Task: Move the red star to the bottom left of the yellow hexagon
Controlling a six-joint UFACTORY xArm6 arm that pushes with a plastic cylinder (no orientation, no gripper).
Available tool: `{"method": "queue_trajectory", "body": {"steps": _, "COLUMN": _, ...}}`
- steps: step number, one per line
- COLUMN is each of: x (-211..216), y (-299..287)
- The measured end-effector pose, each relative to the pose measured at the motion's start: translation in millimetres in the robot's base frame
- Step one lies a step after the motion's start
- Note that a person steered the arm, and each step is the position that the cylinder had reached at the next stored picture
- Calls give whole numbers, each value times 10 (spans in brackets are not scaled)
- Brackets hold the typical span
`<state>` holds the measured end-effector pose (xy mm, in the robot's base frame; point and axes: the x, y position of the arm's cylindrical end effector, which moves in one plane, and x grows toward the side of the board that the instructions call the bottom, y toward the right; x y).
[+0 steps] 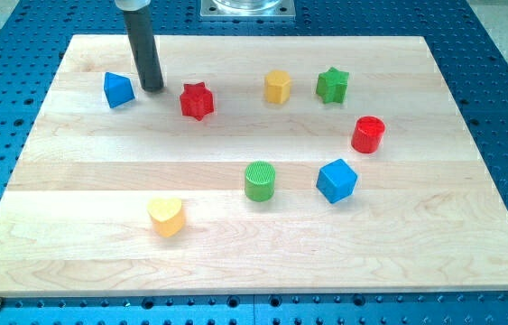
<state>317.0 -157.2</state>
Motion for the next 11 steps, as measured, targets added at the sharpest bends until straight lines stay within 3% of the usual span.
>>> {"method": "queue_trajectory", "body": {"steps": 1, "x": 608, "y": 250}}
{"method": "queue_trajectory", "body": {"steps": 2, "x": 673, "y": 789}}
{"method": "queue_trajectory", "body": {"steps": 3, "x": 672, "y": 956}}
{"method": "queue_trajectory", "body": {"steps": 5, "x": 435, "y": 150}}
{"method": "queue_trajectory", "body": {"steps": 6, "x": 425, "y": 536}}
{"method": "queue_trajectory", "body": {"steps": 7, "x": 60, "y": 630}}
{"method": "queue_trajectory", "body": {"steps": 8, "x": -44, "y": 1083}}
{"method": "queue_trajectory", "body": {"steps": 9, "x": 132, "y": 1508}}
{"method": "queue_trajectory", "body": {"steps": 10, "x": 263, "y": 1313}}
{"method": "queue_trajectory", "body": {"steps": 11, "x": 387, "y": 498}}
